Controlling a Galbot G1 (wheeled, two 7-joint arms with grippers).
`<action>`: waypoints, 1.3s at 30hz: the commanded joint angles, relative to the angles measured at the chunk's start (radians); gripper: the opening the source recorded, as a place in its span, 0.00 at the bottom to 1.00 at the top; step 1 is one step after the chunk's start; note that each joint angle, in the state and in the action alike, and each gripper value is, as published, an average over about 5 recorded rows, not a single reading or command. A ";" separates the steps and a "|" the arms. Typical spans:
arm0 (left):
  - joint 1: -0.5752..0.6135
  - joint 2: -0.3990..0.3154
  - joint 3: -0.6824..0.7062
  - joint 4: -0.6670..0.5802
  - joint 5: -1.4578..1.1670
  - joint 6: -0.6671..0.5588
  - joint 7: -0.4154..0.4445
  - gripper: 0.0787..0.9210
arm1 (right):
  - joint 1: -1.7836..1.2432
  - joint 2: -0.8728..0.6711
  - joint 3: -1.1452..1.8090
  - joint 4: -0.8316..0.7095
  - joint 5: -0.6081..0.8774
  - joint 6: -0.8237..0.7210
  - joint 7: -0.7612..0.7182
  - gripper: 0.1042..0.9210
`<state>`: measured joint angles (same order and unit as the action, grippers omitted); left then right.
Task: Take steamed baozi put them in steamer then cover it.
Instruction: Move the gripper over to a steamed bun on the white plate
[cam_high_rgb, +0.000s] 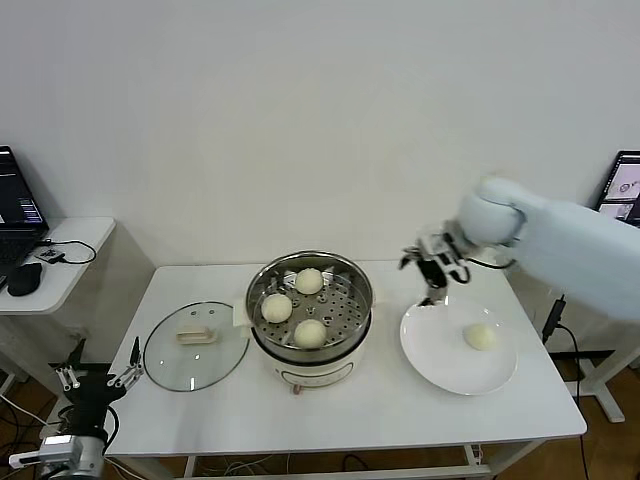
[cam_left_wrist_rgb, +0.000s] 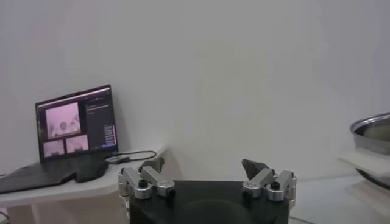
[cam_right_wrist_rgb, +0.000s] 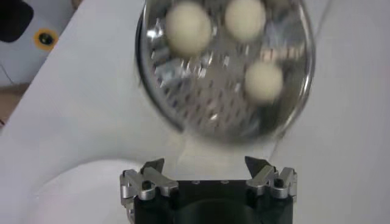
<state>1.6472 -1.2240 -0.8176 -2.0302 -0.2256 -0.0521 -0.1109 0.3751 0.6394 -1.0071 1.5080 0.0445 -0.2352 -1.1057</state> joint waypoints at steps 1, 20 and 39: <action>-0.001 0.003 0.005 0.003 0.007 0.004 0.000 0.88 | -0.365 -0.186 0.315 -0.085 -0.170 0.018 -0.026 0.88; 0.011 -0.005 -0.005 -0.004 0.014 0.015 0.000 0.88 | -0.574 0.027 0.504 -0.360 -0.394 0.077 -0.002 0.88; 0.004 -0.003 -0.005 0.000 0.011 0.013 0.000 0.88 | -0.608 0.142 0.585 -0.542 -0.472 0.113 0.061 0.88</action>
<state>1.6519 -1.2276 -0.8231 -2.0307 -0.2144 -0.0382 -0.1111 -0.2086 0.7230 -0.4659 1.0618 -0.3867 -0.1357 -1.0661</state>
